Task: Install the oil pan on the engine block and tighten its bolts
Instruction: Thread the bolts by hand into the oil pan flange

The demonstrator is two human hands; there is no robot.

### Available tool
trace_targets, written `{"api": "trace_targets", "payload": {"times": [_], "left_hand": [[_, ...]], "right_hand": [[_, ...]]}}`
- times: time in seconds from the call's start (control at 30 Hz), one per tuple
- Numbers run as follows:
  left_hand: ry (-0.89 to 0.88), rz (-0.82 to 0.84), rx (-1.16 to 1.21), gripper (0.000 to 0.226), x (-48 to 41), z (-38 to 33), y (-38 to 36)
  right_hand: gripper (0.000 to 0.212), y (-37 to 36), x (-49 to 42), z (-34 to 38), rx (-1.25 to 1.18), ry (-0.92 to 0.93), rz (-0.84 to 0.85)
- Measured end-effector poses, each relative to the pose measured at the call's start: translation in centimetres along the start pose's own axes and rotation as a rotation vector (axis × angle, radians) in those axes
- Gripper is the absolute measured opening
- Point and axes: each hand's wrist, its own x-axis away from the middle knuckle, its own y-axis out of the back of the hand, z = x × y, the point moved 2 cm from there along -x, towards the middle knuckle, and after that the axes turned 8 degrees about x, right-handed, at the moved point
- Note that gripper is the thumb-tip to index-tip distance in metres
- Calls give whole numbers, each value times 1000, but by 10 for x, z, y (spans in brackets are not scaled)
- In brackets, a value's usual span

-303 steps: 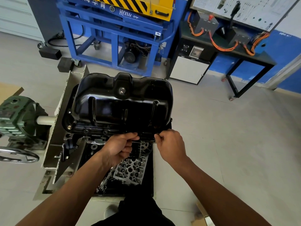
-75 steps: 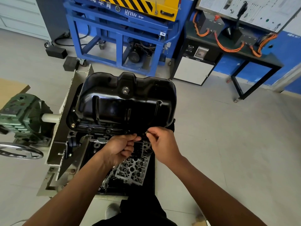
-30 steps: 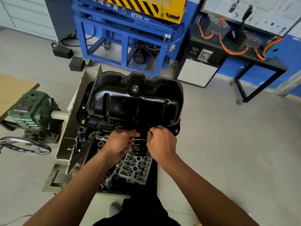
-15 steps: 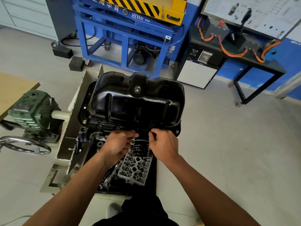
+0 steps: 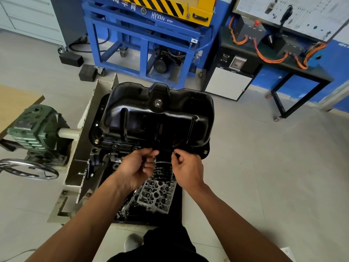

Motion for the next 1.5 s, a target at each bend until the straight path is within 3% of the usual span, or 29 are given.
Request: {"api": "trace_targets", "payload": {"times": [0.1, 0.23, 0.4, 0.5, 0.63, 0.87, 1.07, 1.3, 1.4, 1.5], "left_hand": [[28, -5, 103, 38, 3, 1, -10], [27, 29, 118, 54, 6, 1, -17], [21, 39, 151, 59, 5, -1, -14], [27, 26, 107, 61, 4, 1, -15], [81, 57, 116, 58, 8, 4, -22], [18, 13, 65, 56, 14, 5, -19], [19, 56, 43, 58, 16, 8, -10], [-12, 25, 99, 48, 15, 11, -4], [-53, -3, 105, 36, 12, 11, -4], [-78, -55, -5, 26, 12, 17, -3]], "right_hand": [[8, -2, -2, -3, -23, -55, 3], [29, 4, 3, 2, -8, -115, -11], [5, 27, 17, 28, -382, 108, -154], [11, 36, 17, 48, -386, 229, 18], [18, 30, 23, 55, -118, 341, 221], [25, 19, 24, 51, -163, 249, 300], [17, 19, 15, 52, -183, 140, 405], [12, 21, 15, 55, -136, 239, 385], [11, 26, 12, 54, -242, 188, 333], [9, 24, 9, 45, -468, 17, 400]]}}
